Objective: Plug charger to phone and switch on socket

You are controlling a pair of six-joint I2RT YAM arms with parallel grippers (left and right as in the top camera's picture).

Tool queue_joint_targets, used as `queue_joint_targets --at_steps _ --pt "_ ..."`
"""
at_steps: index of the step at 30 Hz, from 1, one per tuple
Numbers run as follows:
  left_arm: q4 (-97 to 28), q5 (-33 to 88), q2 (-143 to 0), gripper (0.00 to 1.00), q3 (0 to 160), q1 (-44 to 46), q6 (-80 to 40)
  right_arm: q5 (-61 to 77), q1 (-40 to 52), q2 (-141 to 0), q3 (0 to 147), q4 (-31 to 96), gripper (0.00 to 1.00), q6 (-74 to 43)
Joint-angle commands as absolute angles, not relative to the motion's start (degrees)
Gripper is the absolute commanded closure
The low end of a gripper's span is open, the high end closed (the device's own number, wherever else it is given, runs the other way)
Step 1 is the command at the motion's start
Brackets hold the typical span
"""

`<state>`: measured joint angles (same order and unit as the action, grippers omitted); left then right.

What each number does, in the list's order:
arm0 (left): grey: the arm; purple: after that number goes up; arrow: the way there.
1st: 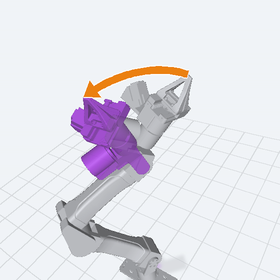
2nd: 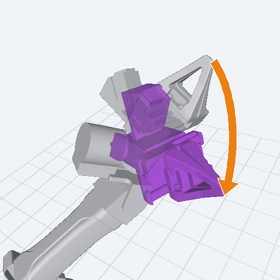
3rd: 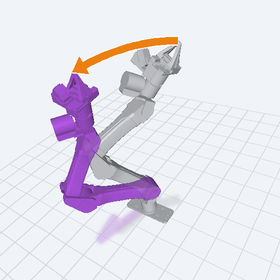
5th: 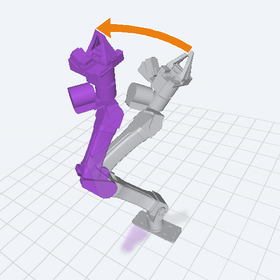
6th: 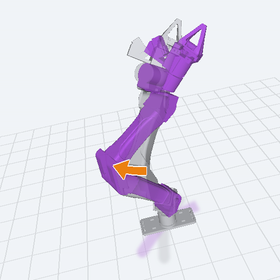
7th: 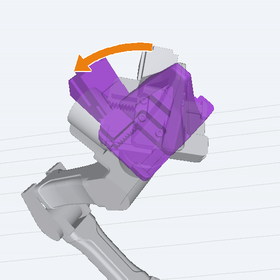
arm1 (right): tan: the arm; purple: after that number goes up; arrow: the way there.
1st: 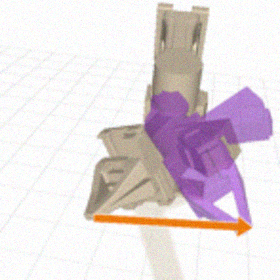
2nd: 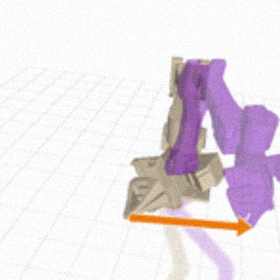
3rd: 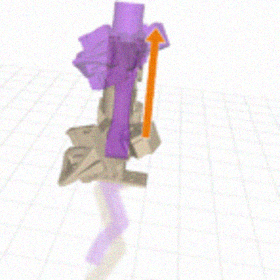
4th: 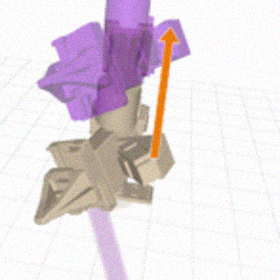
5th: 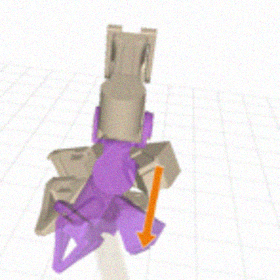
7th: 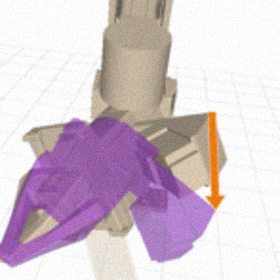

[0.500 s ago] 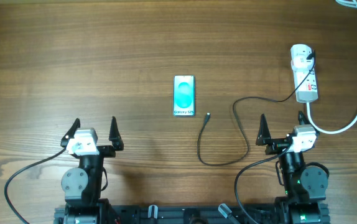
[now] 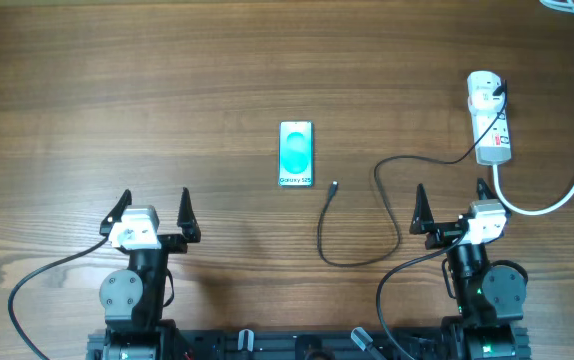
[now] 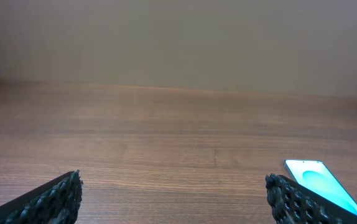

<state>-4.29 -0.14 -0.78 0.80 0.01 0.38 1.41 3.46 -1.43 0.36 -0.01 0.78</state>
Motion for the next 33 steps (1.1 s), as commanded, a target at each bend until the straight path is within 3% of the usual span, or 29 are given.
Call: queue_joint_targets --at_steps 1,20,21,24,28,30,33 --pt "-4.27 0.16 -0.43 0.00 0.32 0.27 1.28 1.10 3.70 -1.78 0.30 -0.23 0.00 1.34" --pt "-4.25 2.59 -0.43 0.00 0.32 0.27 -0.62 1.10 3.70 -1.78 0.30 -0.23 0.00 1.34" --pt "-2.92 4.54 -0.43 0.00 0.32 0.27 -0.89 1.13 3.70 -1.78 0.30 -0.23 0.00 1.37" --pt "2.02 26.28 -0.43 0.00 0.32 0.27 -3.88 1.10 3.70 -1.78 0.30 -0.23 0.00 1.34" --pt "8.73 37.43 -0.43 0.00 0.32 0.27 -4.97 1.10 3.70 -1.78 0.30 -0.23 0.00 1.32" --pt "12.91 38.15 -0.43 0.00 0.32 0.27 -14.94 1.13 3.70 -1.78 0.30 -0.23 0.00 1.34" --pt "12.51 38.35 -0.43 0.00 0.32 0.27 -20.62 1.10 3.70 -1.78 0.30 -0.23 0.00 1.34"
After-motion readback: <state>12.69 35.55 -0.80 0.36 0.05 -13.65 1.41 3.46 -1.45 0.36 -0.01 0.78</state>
